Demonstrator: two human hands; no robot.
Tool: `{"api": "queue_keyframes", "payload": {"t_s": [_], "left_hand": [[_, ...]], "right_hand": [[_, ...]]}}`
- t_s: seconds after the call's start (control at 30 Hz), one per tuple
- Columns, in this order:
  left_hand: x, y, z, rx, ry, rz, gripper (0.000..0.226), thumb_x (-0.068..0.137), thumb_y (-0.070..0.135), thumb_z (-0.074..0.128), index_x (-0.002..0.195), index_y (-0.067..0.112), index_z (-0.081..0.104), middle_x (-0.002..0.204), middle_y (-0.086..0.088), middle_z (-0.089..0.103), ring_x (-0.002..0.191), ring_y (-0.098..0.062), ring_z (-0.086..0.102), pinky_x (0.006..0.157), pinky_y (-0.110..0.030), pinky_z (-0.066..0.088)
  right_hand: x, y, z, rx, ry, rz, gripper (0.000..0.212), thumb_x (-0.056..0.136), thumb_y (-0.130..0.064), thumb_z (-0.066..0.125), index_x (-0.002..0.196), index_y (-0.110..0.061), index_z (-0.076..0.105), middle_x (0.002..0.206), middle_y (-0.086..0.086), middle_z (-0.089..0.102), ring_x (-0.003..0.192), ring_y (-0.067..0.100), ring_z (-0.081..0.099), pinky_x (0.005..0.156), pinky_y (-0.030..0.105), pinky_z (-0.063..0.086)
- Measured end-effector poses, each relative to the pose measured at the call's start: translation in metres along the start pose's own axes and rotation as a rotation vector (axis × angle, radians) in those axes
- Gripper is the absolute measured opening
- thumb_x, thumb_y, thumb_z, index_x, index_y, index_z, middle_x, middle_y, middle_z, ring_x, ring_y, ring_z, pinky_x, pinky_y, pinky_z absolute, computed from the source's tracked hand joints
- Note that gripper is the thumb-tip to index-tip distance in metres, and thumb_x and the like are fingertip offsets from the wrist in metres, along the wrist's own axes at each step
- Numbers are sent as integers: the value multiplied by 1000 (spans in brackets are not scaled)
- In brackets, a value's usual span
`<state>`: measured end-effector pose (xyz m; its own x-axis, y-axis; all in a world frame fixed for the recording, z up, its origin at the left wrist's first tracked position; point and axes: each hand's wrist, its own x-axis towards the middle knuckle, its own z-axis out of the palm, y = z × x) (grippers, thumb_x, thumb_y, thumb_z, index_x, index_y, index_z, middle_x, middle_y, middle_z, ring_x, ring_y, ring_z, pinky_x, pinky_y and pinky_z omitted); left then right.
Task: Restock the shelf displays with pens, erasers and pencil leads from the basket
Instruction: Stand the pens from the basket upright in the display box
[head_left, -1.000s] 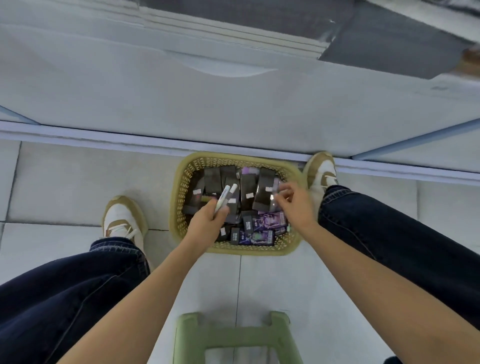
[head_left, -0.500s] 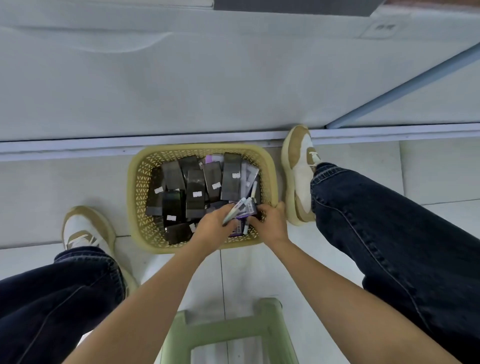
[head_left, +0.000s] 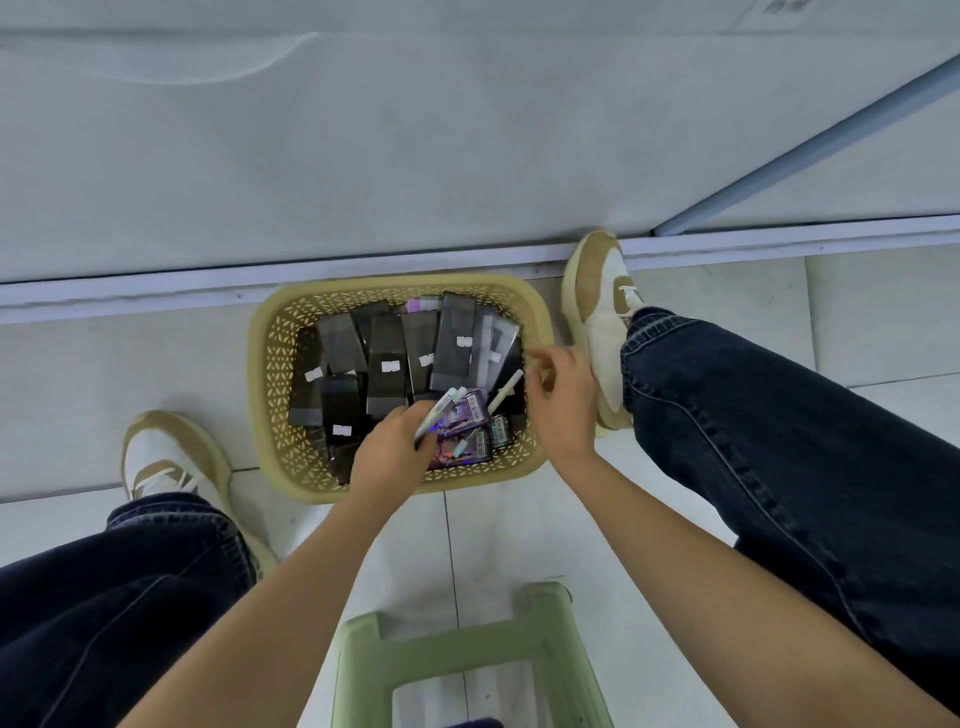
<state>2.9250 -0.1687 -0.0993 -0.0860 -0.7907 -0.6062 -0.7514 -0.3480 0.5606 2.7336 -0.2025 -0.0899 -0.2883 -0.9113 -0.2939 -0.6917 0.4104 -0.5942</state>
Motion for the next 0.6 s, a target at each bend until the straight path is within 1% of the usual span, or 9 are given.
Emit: {"api": "queue_keyframes", "payload": {"t_s": [0.03,0.07,0.13,0.17,0.23,0.3,0.4,0.5,0.6], "left_hand": [[-1,-4,-1,2,21,-10,27,96,16,53,122,21,59,96,-6,57,83,-25,59,69,-39,52],[-2,-9,-3,-6,44,-28,24,96,15,54,119,20,60,93,-5,56,81,-24,58,66,-38,51],[-3,-16,-6,-24,77,-66,19,96,16,54,114,18,61,90,-3,53,74,-21,56,58,-33,46],[-3,-19,-7,-37,81,-80,17,96,17,54,112,17,61,89,-1,52,69,-18,54,54,-30,42],[-3,-22,-9,-77,69,-97,14,97,18,54,110,17,60,89,0,51,66,-14,51,52,-26,38],[-3,-23,-10,-119,59,-107,11,97,20,53,107,18,59,90,-2,53,66,-16,52,54,-27,40],[-6,-25,-12,-164,51,-110,10,97,20,53,104,15,59,86,-4,55,64,-17,50,55,-30,40],[-9,-24,-17,-244,37,-136,13,97,22,54,107,17,61,84,-7,59,66,-19,51,59,-35,44],[-15,-12,-25,-417,22,-184,15,93,26,62,105,17,62,75,-5,59,61,-15,49,55,-29,45]], "right_hand": [[6,-5,1,21,-80,60,20,91,-13,62,111,-14,61,97,0,60,87,16,60,79,35,54],[10,-9,5,15,-185,126,23,92,-16,62,115,-12,58,92,1,62,82,19,63,75,35,55],[14,-14,17,-68,-344,212,30,94,-18,61,119,-7,49,97,10,65,86,28,65,77,42,56],[13,-15,23,-134,-379,220,37,94,-20,60,124,-5,45,100,14,65,90,30,65,79,45,55],[10,-15,32,-227,-384,205,48,92,-23,63,129,-5,38,102,17,65,94,32,64,82,46,54],[10,-15,38,-201,-350,214,43,88,-23,69,120,-10,42,101,14,66,92,30,64,81,45,54],[9,-13,42,-80,-316,255,37,85,-17,72,112,-14,46,93,6,63,85,25,62,76,41,53],[4,-14,37,38,-283,173,38,86,-10,69,114,-14,44,75,0,55,73,22,59,70,41,54],[1,-25,21,337,-267,204,50,87,-3,67,126,-16,38,84,14,58,78,29,65,72,44,58]]}}
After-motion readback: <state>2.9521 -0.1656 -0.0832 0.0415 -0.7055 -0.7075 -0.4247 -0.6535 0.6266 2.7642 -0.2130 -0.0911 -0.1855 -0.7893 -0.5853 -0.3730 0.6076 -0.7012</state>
